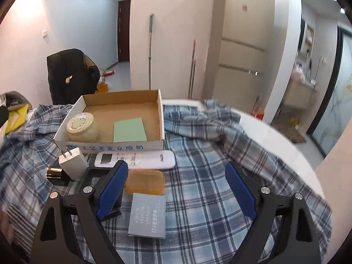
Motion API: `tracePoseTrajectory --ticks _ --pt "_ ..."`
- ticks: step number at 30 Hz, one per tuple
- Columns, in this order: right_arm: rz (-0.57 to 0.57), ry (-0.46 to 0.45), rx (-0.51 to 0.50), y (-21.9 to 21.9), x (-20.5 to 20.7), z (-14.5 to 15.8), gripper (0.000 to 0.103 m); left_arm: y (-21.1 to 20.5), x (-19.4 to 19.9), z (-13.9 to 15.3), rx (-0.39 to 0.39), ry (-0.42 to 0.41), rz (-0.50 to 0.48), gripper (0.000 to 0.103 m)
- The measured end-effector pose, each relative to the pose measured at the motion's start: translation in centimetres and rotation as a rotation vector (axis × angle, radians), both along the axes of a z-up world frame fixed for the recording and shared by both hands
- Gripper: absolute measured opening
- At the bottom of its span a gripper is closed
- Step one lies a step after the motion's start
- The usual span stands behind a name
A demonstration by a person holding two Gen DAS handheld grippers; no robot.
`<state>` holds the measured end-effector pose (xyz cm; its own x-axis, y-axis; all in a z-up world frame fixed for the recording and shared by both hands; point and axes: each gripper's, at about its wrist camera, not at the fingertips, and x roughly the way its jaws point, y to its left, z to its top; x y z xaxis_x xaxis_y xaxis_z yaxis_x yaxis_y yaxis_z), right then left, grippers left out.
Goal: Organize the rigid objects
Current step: 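Reach down and close the right tool on the grey-blue card box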
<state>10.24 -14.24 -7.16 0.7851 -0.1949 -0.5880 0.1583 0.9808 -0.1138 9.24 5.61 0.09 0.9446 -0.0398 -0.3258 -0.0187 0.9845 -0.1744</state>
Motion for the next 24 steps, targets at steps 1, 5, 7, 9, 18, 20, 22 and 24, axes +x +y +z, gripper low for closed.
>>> tracePoseTrajectory --ticks 1,5,7,9,18,20,22,24 --pt "0.008 0.009 -0.003 0.2 0.1 -0.2 0.089 0.2 0.1 -0.2 -0.010 0.007 0.005 0.103" --pt "0.034 0.141 0.069 -0.1 1.3 -2.5 0.089 0.2 0.3 -0.6 -0.004 0.023 -0.009 0.103" --pt "0.062 0.230 0.104 0.0 2.2 -4.0 0.088 -0.2 0.4 -0.7 0.021 0.019 -0.003 0.103" --pt "0.078 0.280 0.135 -0.1 2.5 -4.9 0.083 -0.7 0.4 -0.9 0.040 0.020 0.002 0.103" --pt "0.050 0.355 0.117 -0.2 2.8 -6.1 0.068 -1.7 0.3 -1.0 0.068 0.018 -0.039 0.103" --pt "0.059 0.371 0.130 -0.1 2.9 -6.3 0.067 -1.7 0.4 -1.0 0.069 0.025 -0.040 0.103" --pt "0.068 0.376 0.122 0.2 3.0 -6.5 0.066 -1.7 0.4 -1.1 0.067 0.029 -0.042 0.103" --pt "0.070 0.397 0.118 0.3 3.1 -6.9 0.045 -1.7 0.4 -1.0 0.068 0.028 -0.041 0.103"
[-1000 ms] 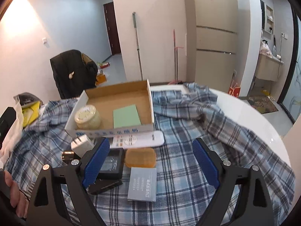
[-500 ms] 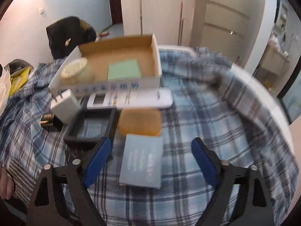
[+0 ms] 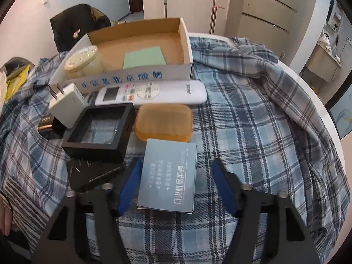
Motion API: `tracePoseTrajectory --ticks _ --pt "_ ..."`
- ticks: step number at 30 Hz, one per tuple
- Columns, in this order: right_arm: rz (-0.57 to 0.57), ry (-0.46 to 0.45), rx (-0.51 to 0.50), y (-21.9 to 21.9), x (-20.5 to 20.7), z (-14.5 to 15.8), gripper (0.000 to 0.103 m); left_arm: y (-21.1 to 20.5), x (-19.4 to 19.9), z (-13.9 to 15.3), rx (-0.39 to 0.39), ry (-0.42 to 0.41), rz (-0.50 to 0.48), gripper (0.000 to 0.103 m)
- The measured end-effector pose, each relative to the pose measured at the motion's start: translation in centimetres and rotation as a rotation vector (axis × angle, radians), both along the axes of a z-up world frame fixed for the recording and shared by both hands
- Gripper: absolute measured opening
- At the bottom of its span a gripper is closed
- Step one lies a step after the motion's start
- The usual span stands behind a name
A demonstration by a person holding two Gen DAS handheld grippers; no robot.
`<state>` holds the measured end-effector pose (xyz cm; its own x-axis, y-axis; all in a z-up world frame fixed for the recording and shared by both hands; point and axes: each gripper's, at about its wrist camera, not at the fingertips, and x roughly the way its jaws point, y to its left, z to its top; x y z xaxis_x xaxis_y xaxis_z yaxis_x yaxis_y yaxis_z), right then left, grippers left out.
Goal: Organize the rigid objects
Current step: 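Reach down and close the right tool on the grey-blue card box, then close the left tool on the black ZEESEA box while the right tool holds the card box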
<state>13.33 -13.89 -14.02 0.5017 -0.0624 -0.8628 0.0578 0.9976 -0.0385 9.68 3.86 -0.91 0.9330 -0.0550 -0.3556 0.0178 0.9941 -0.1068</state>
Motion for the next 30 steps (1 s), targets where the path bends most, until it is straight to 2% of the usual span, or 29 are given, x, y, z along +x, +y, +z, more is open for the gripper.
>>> tracePoseTrajectory --ticks 3,10,17,19,20,22,25,28,30 --pt "-0.013 -0.006 -0.010 -0.1 0.0 0.0 0.045 0.1 0.1 0.0 -0.001 0.005 0.008 0.103" --pt "-0.010 -0.179 0.001 -0.5 -1.3 2.8 0.045 0.8 1.1 -0.8 -0.014 0.069 0.026 0.103" --pt "-0.027 -0.310 0.013 -1.8 -1.8 5.3 0.045 -1.1 1.8 -1.3 0.031 0.145 -0.121 0.103" --pt "-0.040 -0.315 0.043 -2.7 -1.4 5.6 0.045 -1.6 2.5 -1.5 0.040 0.219 -0.197 0.103" --pt "-0.048 -0.314 0.053 -3.0 -1.3 5.5 0.045 -1.5 3.0 -1.8 0.027 0.271 -0.241 0.102" --pt "-0.061 -0.298 0.068 -3.5 -1.0 5.3 0.045 -1.0 3.2 -2.4 0.006 0.322 -0.295 0.101" --pt "-0.065 -0.273 0.084 -3.7 -1.0 4.8 0.045 -0.1 3.4 -3.3 0.065 0.383 -0.255 0.100" --pt "-0.055 -0.243 0.069 -3.2 -0.9 4.2 0.045 1.0 3.8 -4.3 0.021 0.458 -0.207 0.089" --pt "-0.043 -0.236 0.074 -3.0 -0.9 4.1 0.045 1.1 4.0 -4.6 -0.002 0.488 -0.180 0.088"
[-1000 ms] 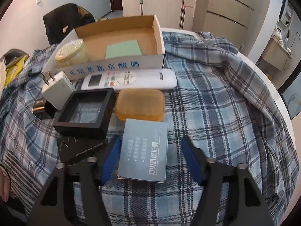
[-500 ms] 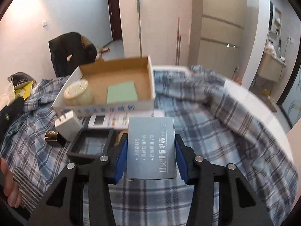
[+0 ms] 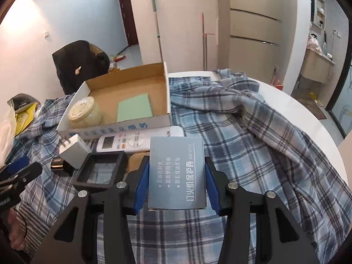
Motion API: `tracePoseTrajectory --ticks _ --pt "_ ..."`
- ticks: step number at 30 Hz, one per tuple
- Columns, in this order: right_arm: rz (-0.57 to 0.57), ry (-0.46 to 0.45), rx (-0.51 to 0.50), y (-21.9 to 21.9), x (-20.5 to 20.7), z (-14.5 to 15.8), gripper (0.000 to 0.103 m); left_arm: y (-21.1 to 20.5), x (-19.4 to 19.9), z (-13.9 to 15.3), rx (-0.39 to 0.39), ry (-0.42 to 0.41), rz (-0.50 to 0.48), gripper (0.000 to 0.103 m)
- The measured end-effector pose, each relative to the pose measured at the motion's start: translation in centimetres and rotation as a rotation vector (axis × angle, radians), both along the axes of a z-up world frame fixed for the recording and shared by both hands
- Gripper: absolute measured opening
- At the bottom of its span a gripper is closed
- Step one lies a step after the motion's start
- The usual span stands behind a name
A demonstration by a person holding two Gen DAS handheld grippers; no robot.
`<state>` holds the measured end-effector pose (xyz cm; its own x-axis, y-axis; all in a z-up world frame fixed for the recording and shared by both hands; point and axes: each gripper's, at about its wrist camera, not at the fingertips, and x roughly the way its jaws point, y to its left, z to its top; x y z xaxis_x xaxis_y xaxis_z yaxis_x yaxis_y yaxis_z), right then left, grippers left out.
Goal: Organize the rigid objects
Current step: 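Close the left tool on the black ZEESEA box while the right tool holds the card box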
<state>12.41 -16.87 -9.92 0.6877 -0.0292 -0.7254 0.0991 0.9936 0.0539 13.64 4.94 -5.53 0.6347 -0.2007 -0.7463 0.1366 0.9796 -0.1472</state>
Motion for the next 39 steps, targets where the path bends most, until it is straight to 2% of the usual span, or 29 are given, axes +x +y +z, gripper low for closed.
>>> tracePoseTrajectory --ticks 4,6,8,11,15,17,18,20,26,31,35,39 --pt "0.008 -0.005 -0.017 0.4 -0.2 0.1 0.045 -1.1 0.4 0.1 0.020 -0.006 0.026 0.087" --pt "0.004 -0.002 -0.013 0.3 -0.2 0.1 0.045 -1.9 1.2 -0.3 0.060 0.013 0.067 0.087" --pt "0.001 0.006 0.001 0.0 -0.1 0.0 0.045 -2.6 2.2 -0.9 0.090 0.045 0.066 0.086" --pt "0.000 0.010 0.005 -0.1 -0.1 0.1 0.045 -2.9 3.2 -1.5 0.117 0.076 0.084 0.077" --pt "0.006 0.019 0.002 0.0 0.0 0.0 0.045 -2.6 4.1 -2.6 0.078 0.143 0.083 0.073" --pt "0.008 0.024 0.005 0.0 0.0 -0.1 0.045 -2.6 4.2 -2.7 0.068 0.145 0.080 0.060" --pt "0.009 0.025 0.004 0.0 0.0 -0.1 0.045 -2.7 4.3 -2.7 0.066 0.144 0.074 0.058" --pt "0.011 0.027 0.000 0.1 0.0 -0.2 0.045 -2.9 4.5 -2.9 0.066 0.146 0.064 0.047" --pt "0.013 0.048 -0.012 0.2 0.2 -0.6 0.045 -2.9 3.5 -2.7 0.072 0.145 0.016 0.047" --pt "0.017 0.142 -0.015 0.2 1.1 -2.2 0.045 -3.5 1.9 -2.6 0.119 0.142 -0.081 0.047" --pt "0.022 0.177 -0.075 0.8 1.2 -3.0 0.046 -4.5 1.3 -2.9 0.193 0.107 -0.084 0.047" --pt "0.033 0.190 -0.073 0.9 1.2 -3.2 0.045 -4.7 1.8 -3.4 0.193 0.129 -0.074 0.047"
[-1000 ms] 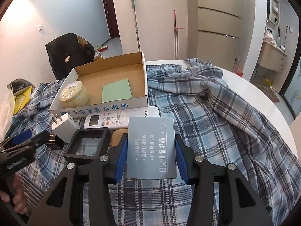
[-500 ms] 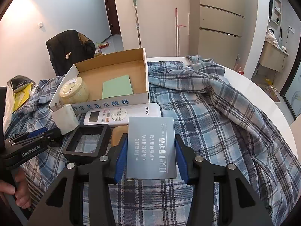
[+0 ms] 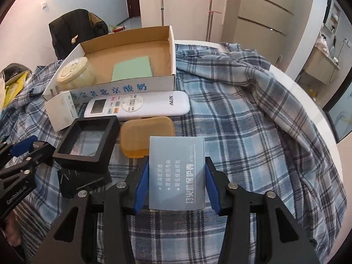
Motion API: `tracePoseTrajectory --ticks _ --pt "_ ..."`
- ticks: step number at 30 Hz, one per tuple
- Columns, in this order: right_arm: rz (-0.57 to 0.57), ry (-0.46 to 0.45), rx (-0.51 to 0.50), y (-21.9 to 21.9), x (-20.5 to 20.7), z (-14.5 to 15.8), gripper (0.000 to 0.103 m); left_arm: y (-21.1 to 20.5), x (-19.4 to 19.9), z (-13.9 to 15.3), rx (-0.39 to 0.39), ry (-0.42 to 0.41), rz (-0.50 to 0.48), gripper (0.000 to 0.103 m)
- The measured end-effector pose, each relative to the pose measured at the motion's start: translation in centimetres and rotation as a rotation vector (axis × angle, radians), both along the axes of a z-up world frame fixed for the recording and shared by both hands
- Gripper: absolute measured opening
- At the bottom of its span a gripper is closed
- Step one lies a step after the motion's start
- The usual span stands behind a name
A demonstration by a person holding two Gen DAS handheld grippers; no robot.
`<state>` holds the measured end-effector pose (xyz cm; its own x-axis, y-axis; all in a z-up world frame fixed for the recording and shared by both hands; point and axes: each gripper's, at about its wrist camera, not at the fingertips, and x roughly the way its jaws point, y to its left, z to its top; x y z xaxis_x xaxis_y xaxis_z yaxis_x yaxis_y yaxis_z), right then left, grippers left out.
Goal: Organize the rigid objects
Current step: 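Close the left tool on the black ZEESEA box while the right tool holds the card box, then lift both held boxes and carry them over the cardboard box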
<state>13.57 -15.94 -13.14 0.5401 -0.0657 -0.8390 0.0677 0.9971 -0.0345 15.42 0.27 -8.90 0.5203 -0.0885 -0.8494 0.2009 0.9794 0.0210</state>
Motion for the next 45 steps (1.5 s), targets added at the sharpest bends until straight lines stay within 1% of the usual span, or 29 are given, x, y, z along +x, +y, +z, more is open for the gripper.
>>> tracePoseTrajectory --ticks 2,4,6,7,8,10,11,14,17,24,28,32,36,38,40,42,45 --pt "-0.001 0.002 0.000 0.0 0.0 0.0 0.045 0.1 0.2 -0.2 -0.005 0.011 0.009 0.048" --pt "0.000 0.003 0.008 -0.1 0.0 0.0 0.045 0.3 0.5 -0.6 -0.004 0.029 0.020 0.053" --pt "0.001 0.004 0.015 -0.1 0.0 0.0 0.045 0.5 0.8 -1.1 -0.008 0.050 0.033 0.053" --pt "0.002 0.004 0.017 -0.1 0.0 0.0 0.045 0.7 0.8 -1.1 -0.020 0.046 0.035 0.051" --pt "0.002 0.004 0.018 -0.1 0.0 0.0 0.045 0.9 0.7 -1.0 -0.051 0.041 0.026 0.045" --pt "0.001 0.004 0.020 -0.1 0.0 0.0 0.045 1.2 0.5 -0.6 -0.104 0.022 0.008 0.045" --pt "0.001 0.003 0.020 -0.1 0.0 0.0 0.045 1.4 0.3 -0.3 -0.110 0.001 0.011 0.044" --pt "-0.005 -0.004 0.026 -0.3 0.1 0.1 0.045 1.7 -0.5 0.8 -0.116 -0.051 0.020 0.044" --pt "-0.013 -0.014 0.030 -0.5 0.0 0.5 0.045 1.9 -1.2 1.6 -0.111 -0.079 0.024 0.044" --pt "-0.026 -0.052 0.032 -0.5 -0.4 1.6 0.045 2.7 -3.2 3.3 -0.123 -0.114 0.031 0.044" --pt "-0.031 -0.078 0.069 -0.9 -0.9 3.4 0.045 3.2 -3.4 4.8 -0.139 -0.141 0.033 0.044" --pt "-0.014 -0.107 0.070 -1.2 -0.6 6.2 0.045 3.2 -2.4 7.4 -0.146 -0.186 0.032 0.044" --pt "0.014 -0.174 0.054 -0.8 0.3 9.7 0.045 3.2 -1.0 10.4 -0.153 -0.244 0.046 0.044" --pt "0.053 -0.207 0.047 -0.2 1.4 11.4 0.045 3.3 0.0 12.3 -0.185 -0.275 0.058 0.044" --pt "0.096 -0.211 0.054 0.4 2.8 12.6 0.045 3.3 0.8 13.9 -0.210 -0.300 0.070 0.044" --pt "0.115 -0.223 0.060 0.9 4.4 13.7 0.045 3.1 1.8 15.9 -0.230 -0.336 0.081 0.044" --pt "0.118 -0.247 0.065 1.5 6.8 15.0 0.045 2.4 3.7 18.8 -0.247 -0.394 0.063 0.044"
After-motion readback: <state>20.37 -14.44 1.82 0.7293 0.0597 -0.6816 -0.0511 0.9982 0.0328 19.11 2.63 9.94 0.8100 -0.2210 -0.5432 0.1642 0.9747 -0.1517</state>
